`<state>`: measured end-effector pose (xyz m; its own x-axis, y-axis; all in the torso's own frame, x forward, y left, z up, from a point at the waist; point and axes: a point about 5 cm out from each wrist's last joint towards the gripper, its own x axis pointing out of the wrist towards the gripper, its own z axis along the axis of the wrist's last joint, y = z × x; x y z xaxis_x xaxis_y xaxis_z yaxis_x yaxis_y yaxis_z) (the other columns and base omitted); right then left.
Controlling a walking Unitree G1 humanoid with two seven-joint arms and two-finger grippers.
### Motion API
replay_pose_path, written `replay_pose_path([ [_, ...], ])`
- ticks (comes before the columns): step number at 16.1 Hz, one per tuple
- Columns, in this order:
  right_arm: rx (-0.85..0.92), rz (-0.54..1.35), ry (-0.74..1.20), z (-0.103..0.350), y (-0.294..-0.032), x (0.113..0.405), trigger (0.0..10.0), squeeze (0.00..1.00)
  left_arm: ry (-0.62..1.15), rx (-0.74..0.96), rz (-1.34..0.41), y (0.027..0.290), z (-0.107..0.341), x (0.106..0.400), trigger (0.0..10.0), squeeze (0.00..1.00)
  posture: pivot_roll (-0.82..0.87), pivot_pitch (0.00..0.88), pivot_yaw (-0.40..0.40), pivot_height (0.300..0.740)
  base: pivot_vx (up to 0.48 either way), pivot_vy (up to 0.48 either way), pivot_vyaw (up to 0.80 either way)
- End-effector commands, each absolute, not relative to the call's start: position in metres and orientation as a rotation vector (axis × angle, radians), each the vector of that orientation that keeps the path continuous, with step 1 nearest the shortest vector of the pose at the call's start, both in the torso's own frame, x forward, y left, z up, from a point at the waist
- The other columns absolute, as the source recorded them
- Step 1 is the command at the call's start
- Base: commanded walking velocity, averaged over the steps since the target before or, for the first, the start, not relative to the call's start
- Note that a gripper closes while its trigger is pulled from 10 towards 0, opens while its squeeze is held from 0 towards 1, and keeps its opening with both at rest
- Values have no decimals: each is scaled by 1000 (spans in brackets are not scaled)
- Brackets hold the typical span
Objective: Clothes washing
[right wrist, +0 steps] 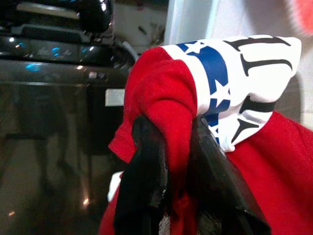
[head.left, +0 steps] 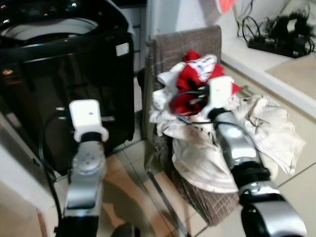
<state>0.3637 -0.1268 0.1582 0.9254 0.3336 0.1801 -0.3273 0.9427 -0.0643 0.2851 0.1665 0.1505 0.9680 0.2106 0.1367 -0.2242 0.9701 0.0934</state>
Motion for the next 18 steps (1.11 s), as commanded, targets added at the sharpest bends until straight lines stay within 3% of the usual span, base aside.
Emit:
replay_pose_path([
  [1,-24,346,-223,165,-127,363,10000,0,-124,133,249,169,149,286,10000,0,-6,0,-91,740,0,0,425],
  [6,-23,358,-221,167,-126,365,10000,0,-112,170,246,166,148,286,10000,0,-5,0,-97,740,0,-48,426],
  [8,-26,359,-218,166,-127,365,10000,0,-113,207,188,157,148,285,10000,0,-4,0,-98,740,0,-469,422],
  [12,-38,374,-217,167,-124,365,10000,0,-105,193,237,161,147,284,10000,0,-5,0,-100,740,0,-466,422],
  [18,1,548,-370,209,-89,362,10000,0,-105,170,309,171,147,284,10000,0,6,0,-105,740,40,-47,417],
])
